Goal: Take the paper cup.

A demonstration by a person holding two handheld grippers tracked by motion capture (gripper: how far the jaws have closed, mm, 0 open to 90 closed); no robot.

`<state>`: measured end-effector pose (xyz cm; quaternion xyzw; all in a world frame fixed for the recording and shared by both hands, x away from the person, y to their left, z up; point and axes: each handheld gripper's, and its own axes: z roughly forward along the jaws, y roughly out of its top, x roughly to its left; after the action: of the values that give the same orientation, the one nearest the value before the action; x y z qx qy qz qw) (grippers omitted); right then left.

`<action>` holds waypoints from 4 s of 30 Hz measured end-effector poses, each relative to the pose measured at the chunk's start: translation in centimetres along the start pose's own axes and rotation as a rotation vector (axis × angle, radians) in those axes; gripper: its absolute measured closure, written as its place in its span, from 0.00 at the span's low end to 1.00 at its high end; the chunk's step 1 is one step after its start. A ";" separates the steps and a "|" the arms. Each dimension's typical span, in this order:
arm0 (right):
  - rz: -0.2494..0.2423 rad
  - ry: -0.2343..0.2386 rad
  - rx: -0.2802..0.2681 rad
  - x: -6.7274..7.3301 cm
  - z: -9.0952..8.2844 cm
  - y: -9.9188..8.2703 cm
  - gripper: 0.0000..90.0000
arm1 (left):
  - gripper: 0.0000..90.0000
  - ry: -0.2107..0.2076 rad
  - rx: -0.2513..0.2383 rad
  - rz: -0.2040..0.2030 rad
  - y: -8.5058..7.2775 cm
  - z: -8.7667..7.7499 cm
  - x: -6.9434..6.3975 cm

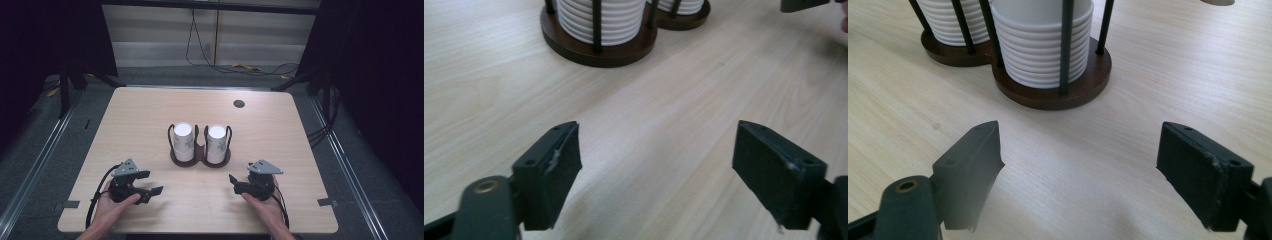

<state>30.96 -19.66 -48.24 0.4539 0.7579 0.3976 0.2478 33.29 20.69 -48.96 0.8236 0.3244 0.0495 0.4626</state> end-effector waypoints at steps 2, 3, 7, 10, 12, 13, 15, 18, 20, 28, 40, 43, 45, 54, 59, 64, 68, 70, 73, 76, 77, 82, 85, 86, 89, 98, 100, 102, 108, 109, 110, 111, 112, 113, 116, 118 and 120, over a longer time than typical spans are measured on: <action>0.006 0.021 0.003 0.0 0.0 0.1 0.20 | 0.20 0.000 -0.003 0.000 0.0 0.0 -0.1; 0.005 0.028 0.001 -0.1 -0.1 0.2 0.19 | 0.19 -0.005 -0.001 0.001 0.0 -0.1 -0.1; 0.017 0.039 -0.004 -0.3 -0.5 0.2 0.20 | 0.21 -0.018 0.005 0.003 0.0 0.0 0.2; -0.017 0.037 0.005 -0.5 -0.6 0.3 0.23 | 0.24 -0.021 -0.002 -0.013 0.0 0.1 0.5; -0.011 0.042 0.009 -0.6 -0.7 0.3 0.23 | 0.23 -0.028 -0.003 -0.020 -0.1 0.1 0.5; -0.013 0.053 0.010 -0.5 -0.8 0.4 0.23 | 0.22 -0.034 0.001 -0.018 0.0 0.1 0.5; -0.013 0.062 0.012 -0.5 -0.8 0.5 0.23 | 0.21 -0.044 -0.001 -0.020 0.0 0.2 0.3; 0.005 0.110 0.039 -0.2 -0.8 0.5 0.24 | 0.20 -0.050 -0.003 -0.015 0.0 0.1 -0.1; 0.003 0.131 0.053 0.0 -0.8 0.6 0.26 | 0.19 -0.048 -0.001 -0.004 0.0 0.1 -0.1; 0.011 0.203 0.031 0.4 -0.8 1.8 0.31 | 0.21 -0.060 0.009 0.003 0.0 0.0 -0.2; -0.003 0.271 0.030 0.5 -1.0 3.7 0.35 | 0.23 -0.070 0.019 0.008 0.1 -0.2 -0.6; -0.008 0.287 0.041 0.7 -0.8 4.0 0.35 | 0.23 -0.072 0.021 0.010 0.1 -0.2 -0.6; -0.012 0.311 0.026 1.1 -0.5 4.6 0.37 | 0.23 -0.079 0.019 0.011 0.1 -0.1 -0.6; -0.030 0.352 -0.015 1.6 -0.4 6.2 0.38 | 0.25 -0.086 0.014 0.027 0.2 -0.2 -0.9; -0.027 0.360 -0.046 1.5 -0.5 7.5 0.38 | 0.25 -0.098 0.020 0.034 0.2 0.0 -1.1; -0.034 0.379 -0.050 1.7 -0.3 8.2 0.38 | 0.25 -0.095 0.023 0.040 0.2 0.1 -1.1; -0.039 0.374 -0.075 1.7 -0.3 9.2 0.38 | 0.25 -0.099 0.026 0.041 0.3 0.1 -1.1; -0.041 0.374 -0.082 1.7 -0.3 9.5 0.38 | 0.25 -0.100 0.023 0.042 0.2 0.1 -1.1; -0.057 0.380 -0.102 1.8 -0.1 10.4 0.37 | 0.25 -0.095 0.029 0.045 0.2 0.1 -1.2; -0.072 0.385 -0.112 2.0 -0.1 11.2 0.37 | 0.25 -0.093 0.034 0.046 0.2 0.2 -1.3; -0.075 0.387 -0.113 2.0 0.0 11.5 0.37 | 0.25 -0.095 0.039 0.049 0.2 0.3 -1.3; -0.086 0.411 -0.108 2.2 0.4 13.1 0.39 | 0.25 -0.101 0.052 0.051 0.2 0.5 -1.3; -0.093 0.421 -0.077 2.2 1.1 14.1 0.39 | 0.25 -0.108 0.057 0.051 0.2 0.6 -1.4; -0.096 0.425 -0.068 2.3 1.3 14.4 0.39 | 0.25 -0.108 0.060 0.052 0.1 0.6 -1.4; -0.122 0.429 -0.046 2.6 1.9 15.2 0.38 | 0.25 -0.108 0.060 0.054 0.2 0.6 -1.4; -0.169 0.426 -0.012 2.6 3.5 17.1 0.37 | 0.25 -0.102 0.058 0.056 0.1 0.6 -1.4; -0.181 0.427 -0.002 2.8 3.7 17.5 0.37 | 0.25 -0.103 0.058 0.055 0.1 0.6 -1.4; -0.178 0.434 0.023 2.8 4.3 18.1 0.36 | 0.25 -0.102 0.058 0.055 0.1 0.6 -1.4; -0.200 0.434 0.076 3.0 5.2 18.7 0.34 | 0.25 -0.096 0.059 0.056 0.1 0.6 -1.4; -0.206 0.439 0.088 3.1 5.5 19.0 0.33 | 0.25 -0.095 0.058 0.056 0.2 0.6 -1.4; -0.206 0.439 0.088 3.1 5.5 19.0 0.33 | 0.25 -0.095 0.059 0.056 0.2 0.6 -1.4; -0.215 0.435 0.102 3.3 5.8 19.3 0.32 | 0.25 -0.097 0.059 0.056 0.1 0.6 -1.4; -0.218 0.443 0.112 3.4 6.0 19.5 0.31 | 0.25 -0.097 0.059 0.056 0.1 0.6 -1.4; -0.223 0.446 0.119 3.4 6.1 19.7 0.31 | 0.25 -0.095 0.060 0.057 0.1 0.6 -1.4; -0.243 0.452 0.145 3.9 6.8 20.3 0.30 | 0.25 -0.088 0.062 0.054 0.1 0.7 -1.4; -0.253 0.456 0.162 4.1 7.0 20.6 0.30 | 0.25 -0.091 0.057 0.048 0.1 0.6 -1.3; -0.267 0.463 0.196 4.4 7.8 21.1 0.31 | 0.25 -0.089 0.055 0.051 0.1 0.6 -1.3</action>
<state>44.97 -7.10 -35.23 0.2689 0.8822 0.3794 0.0735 32.57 19.47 -48.90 0.8454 0.2836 0.0159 0.4524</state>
